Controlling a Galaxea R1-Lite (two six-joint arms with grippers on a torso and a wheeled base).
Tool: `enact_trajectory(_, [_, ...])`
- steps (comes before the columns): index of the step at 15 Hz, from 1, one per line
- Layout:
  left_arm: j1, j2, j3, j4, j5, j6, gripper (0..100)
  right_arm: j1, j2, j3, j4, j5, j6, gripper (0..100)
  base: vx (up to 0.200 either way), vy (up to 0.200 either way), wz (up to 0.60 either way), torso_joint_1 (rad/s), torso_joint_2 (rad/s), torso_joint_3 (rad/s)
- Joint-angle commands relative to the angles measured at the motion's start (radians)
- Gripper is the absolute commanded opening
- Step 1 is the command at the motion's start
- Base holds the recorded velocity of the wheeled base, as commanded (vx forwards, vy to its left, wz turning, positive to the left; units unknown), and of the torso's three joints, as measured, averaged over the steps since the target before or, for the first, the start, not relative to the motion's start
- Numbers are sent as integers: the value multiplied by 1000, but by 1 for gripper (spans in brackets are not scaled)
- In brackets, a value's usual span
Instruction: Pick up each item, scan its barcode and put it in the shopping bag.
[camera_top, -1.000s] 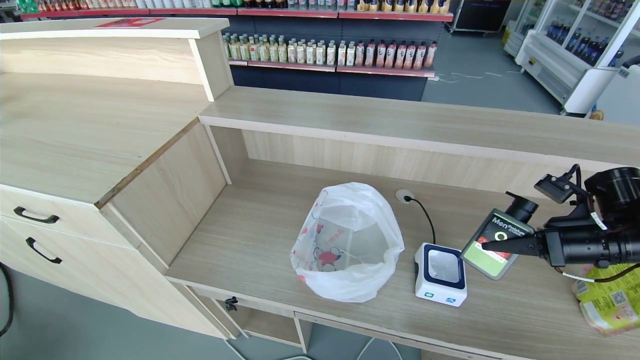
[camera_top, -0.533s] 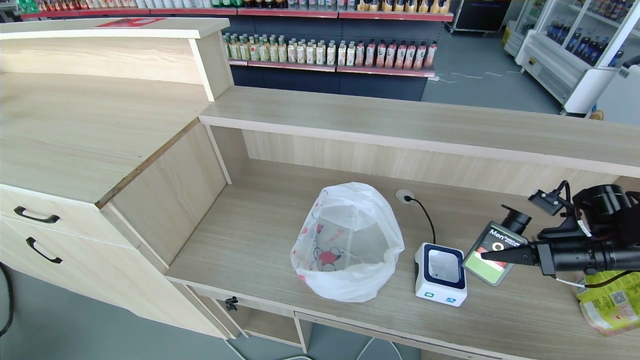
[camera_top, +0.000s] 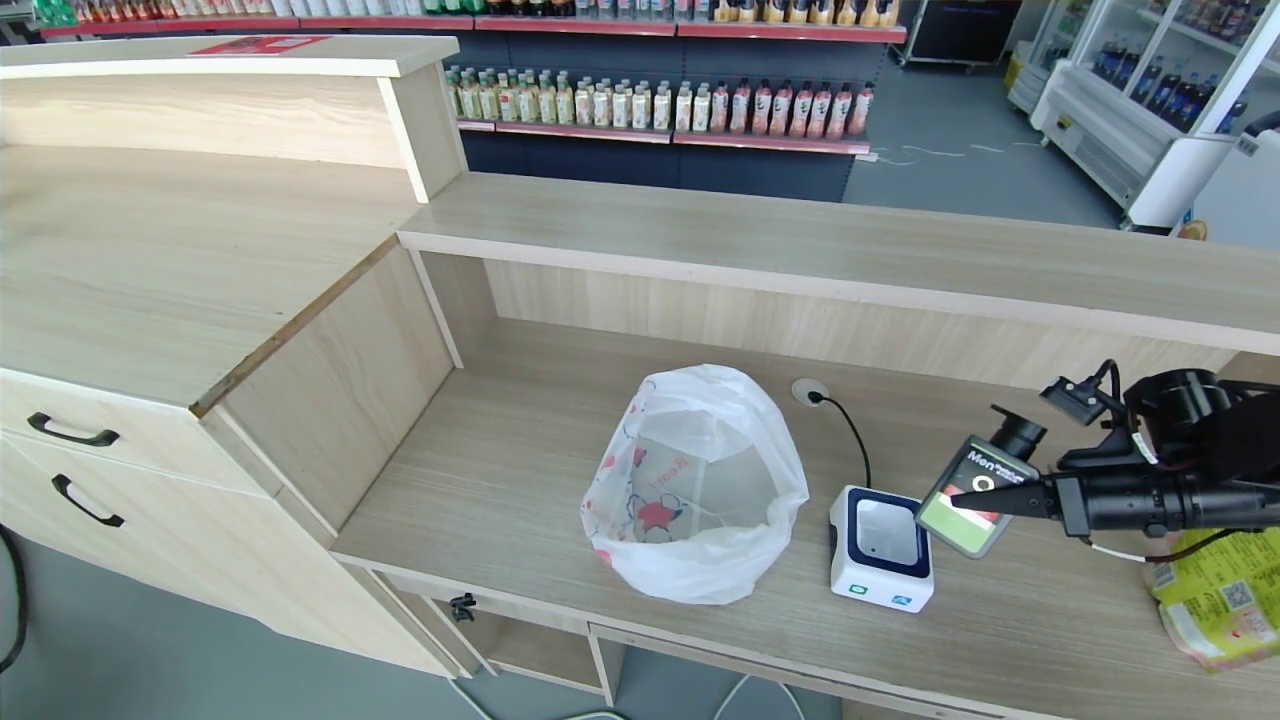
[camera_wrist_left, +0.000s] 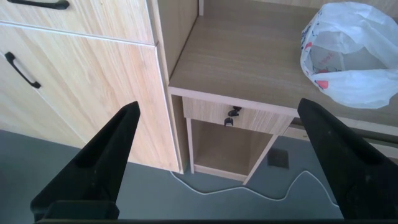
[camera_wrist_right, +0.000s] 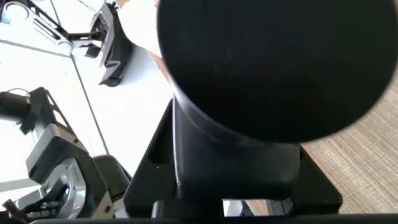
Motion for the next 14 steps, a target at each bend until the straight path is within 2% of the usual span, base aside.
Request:
enact_trajectory(1, [0, 2, 0, 0, 0, 0, 100, 24, 35, -31, 0, 8, -2, 0, 0, 0, 0, 0, 0, 0])
enact_trajectory(6, [0, 0, 0, 0, 1, 0, 100, 88, 80, -51, -34, 18, -6, 0, 0, 0, 0, 0, 0, 0])
enact_trajectory(14, [0, 2, 0, 0, 1, 0, 100, 105, 117, -78, -65, 17, -6, 0, 0, 0, 0, 0, 0, 0])
